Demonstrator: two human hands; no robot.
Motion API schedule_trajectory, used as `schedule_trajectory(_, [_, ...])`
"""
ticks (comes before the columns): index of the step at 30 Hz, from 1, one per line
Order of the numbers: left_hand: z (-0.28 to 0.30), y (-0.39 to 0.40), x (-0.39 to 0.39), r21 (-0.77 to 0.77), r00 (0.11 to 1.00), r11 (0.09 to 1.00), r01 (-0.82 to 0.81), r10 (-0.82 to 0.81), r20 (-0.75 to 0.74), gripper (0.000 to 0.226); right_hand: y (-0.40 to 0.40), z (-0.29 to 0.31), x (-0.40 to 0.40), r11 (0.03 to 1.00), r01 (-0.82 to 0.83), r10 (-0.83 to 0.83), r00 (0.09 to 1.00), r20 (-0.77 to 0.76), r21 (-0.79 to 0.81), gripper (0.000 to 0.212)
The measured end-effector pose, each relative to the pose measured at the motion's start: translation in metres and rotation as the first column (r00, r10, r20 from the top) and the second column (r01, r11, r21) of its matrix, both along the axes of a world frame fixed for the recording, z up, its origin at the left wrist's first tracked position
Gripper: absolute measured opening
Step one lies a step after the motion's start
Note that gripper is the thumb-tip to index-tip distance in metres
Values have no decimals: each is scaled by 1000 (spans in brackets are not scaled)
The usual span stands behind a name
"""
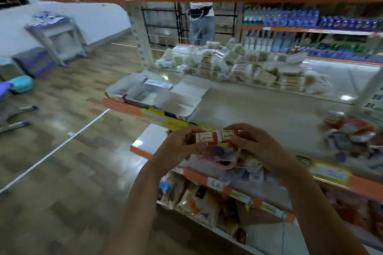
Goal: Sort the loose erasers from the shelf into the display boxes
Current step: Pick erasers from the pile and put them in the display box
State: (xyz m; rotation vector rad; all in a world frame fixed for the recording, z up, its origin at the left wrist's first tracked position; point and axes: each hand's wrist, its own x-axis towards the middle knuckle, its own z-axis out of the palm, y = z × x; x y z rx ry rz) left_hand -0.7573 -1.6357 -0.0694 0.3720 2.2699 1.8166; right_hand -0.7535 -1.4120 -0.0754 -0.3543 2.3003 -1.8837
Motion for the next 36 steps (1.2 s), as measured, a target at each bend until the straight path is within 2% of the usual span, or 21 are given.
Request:
schedule_trajectory(3, [1,-56,-3,-27,998,998,-60,60,-21,24,-53,0,-9,992,-63,67,997,-34,108,29])
schedule_trajectory(6, [2,-102,-11,-47,995,995,-89,86,-51,23,-101,0,-21,994,-78,81,996,-38,83,28])
schedule_trajectory(12, [-5,-172,-45,-13,992,993,-120,119,-48,23,-172,2,-65,980,-89,108,989,-99,177,29])
schedule_trajectory(20, [-8,-254,-143,-22,980,984,-177,174,-96,23,-249,11,-165,939,-5,118,944,-309,344,26])
schedule_trajectory(24, [-3,-284,-202,-60,973,976,-208,201,-109,24,-281,15,-222,916,-14,152,937,-314,401,24])
schedule_trajectory(31, [-5,-326,-276,-36,980,983,-180,176,-92,24,-337,7,-294,797,43,188,930,-315,603,19])
schedule_trajectory(36, [-16,-351,-326,-105,996,992,-76,70,-62,27,-370,-1,-322,626,102,193,940,-281,773,16])
